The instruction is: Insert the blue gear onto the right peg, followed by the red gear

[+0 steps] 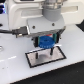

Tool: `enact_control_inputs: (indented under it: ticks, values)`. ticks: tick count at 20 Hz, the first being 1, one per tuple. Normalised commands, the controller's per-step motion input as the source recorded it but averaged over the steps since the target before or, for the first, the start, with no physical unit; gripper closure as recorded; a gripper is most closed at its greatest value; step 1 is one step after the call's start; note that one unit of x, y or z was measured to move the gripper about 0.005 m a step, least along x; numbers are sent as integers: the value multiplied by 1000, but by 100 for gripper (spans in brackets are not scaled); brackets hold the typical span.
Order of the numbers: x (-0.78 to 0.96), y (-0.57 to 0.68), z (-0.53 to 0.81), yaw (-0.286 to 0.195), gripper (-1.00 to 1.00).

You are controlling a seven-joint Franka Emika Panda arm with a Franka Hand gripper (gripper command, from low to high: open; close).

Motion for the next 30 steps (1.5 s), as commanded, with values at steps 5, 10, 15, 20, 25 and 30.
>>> enact_control_inputs:
  ticks: [5, 10, 15, 20, 25, 30]
  values:
    - [341, 230, 223, 0, 100]
    - [501, 425, 362, 0, 100]
    - [414, 165, 150, 0, 100]
    - [377, -36, -9, 0, 100]
    - [504, -122, 2, 0, 100]
    - [407, -88, -40, 0, 100]
